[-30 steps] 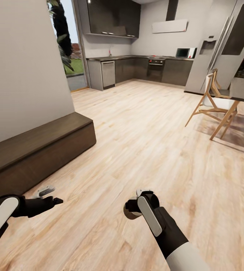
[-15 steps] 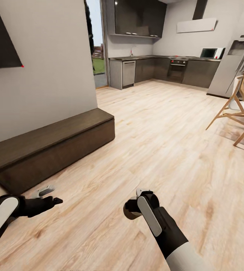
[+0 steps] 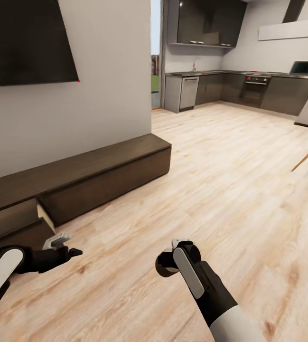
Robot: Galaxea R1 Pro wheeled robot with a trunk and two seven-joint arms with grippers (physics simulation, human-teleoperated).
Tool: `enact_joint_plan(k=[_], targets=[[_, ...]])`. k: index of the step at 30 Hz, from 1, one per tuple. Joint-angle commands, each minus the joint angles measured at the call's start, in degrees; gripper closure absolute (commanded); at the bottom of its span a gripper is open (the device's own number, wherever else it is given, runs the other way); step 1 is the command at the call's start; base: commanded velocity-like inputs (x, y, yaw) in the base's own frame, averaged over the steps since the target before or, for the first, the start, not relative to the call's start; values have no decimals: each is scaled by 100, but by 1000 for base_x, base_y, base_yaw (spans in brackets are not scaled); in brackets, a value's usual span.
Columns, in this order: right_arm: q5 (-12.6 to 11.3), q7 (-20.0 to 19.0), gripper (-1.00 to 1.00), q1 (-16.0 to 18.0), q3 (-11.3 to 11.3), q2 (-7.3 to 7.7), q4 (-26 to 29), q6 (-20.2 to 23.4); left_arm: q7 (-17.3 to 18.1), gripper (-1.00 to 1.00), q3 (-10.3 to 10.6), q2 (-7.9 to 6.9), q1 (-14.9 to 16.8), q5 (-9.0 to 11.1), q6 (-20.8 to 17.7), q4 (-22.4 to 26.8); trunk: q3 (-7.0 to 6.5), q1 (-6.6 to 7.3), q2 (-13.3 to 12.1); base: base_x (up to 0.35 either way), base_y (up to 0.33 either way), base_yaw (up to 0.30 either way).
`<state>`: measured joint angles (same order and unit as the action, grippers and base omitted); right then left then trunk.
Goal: Place each of the two pumpkins and all three candles from the living room inside a cabinet in the living room (use any cabinet), then make sure every cabinet is closed, and position the cauldron so it is next to a table in the living room.
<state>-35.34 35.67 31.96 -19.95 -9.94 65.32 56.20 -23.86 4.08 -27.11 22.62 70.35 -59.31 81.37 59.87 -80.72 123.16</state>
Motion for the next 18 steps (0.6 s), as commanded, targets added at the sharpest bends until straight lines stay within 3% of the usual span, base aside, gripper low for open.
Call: enact_joint_plan(k=[1, 5, 18], targets=[[-43, 65, 100, 4, -4, 2, 7, 14, -52, -100, 8, -4, 7, 58, -6, 2, 5, 3, 3, -94, 90, 283], [-43, 67, 100, 4, -4, 1, 7, 14, -42, -100, -98, -5, 6, 58, -12, 2, 5, 3, 3, -26, 25, 283], [-49, 45, 100, 4, -2, 1, 14, -23, -40, -100, -234, -11, 7, 75, -28, -6, -199, 288, -519, -1, 1, 247]])
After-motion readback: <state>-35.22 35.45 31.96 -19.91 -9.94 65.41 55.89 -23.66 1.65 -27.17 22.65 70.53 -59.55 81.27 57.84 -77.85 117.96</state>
